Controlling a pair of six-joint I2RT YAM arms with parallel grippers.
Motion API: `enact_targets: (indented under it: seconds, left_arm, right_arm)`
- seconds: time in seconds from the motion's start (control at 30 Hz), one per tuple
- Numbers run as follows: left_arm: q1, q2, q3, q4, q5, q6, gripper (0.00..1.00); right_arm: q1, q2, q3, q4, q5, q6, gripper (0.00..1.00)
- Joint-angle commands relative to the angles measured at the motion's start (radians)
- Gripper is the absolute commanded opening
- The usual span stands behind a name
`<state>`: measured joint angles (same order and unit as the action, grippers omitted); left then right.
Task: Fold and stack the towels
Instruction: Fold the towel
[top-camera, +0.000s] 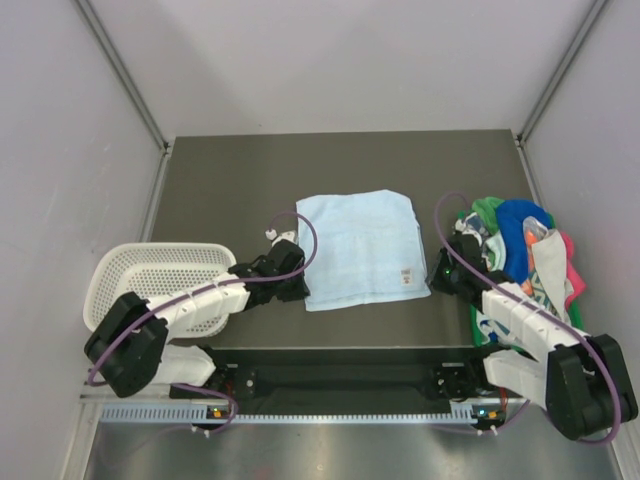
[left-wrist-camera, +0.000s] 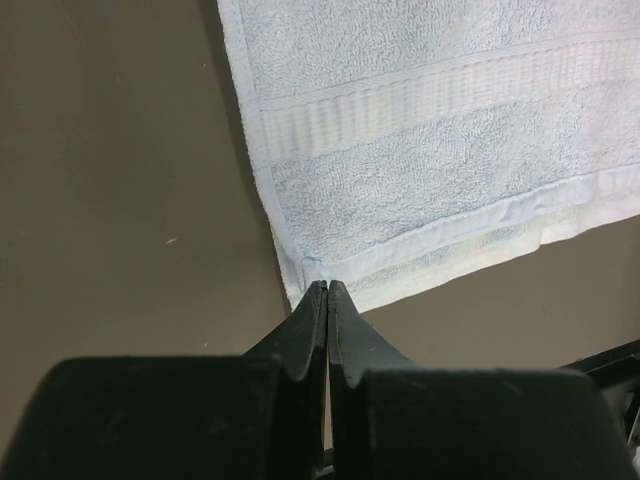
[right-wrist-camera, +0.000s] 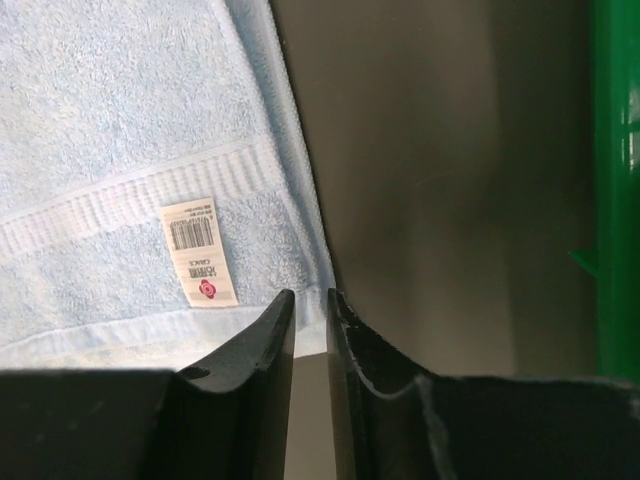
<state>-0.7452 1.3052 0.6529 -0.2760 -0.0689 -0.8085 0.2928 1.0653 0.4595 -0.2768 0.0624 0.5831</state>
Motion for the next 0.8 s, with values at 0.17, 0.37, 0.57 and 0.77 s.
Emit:
enact_targets:
  seconds: [0.17, 0.37, 0.57, 0.77]
  left_arm:
    - [-0.003, -0.001, 0.028, 0.012, -0.005, 0.008, 0.00]
    - [-0.003, 0.005, 0.030, 0.012, -0.006, 0.008, 0.00]
    - [-0.003, 0.003, 0.027, 0.014, -0.006, 0.009, 0.00]
    - [-0.003, -0.004, 0.036, 0.004, -0.006, 0.014, 0.00]
  right_arm:
    - [0.052, 0.047, 0.044, 0.025, 0.023, -0.016, 0.31]
    - [0.071, 0.090, 0.045, 0.048, 0.042, -0.011, 0.31]
    - [0.074, 0.102, 0.045, 0.050, 0.048, -0.003, 0.23]
    - [0.074, 0.065, 0.074, 0.007, 0.070, -0.014, 0.09]
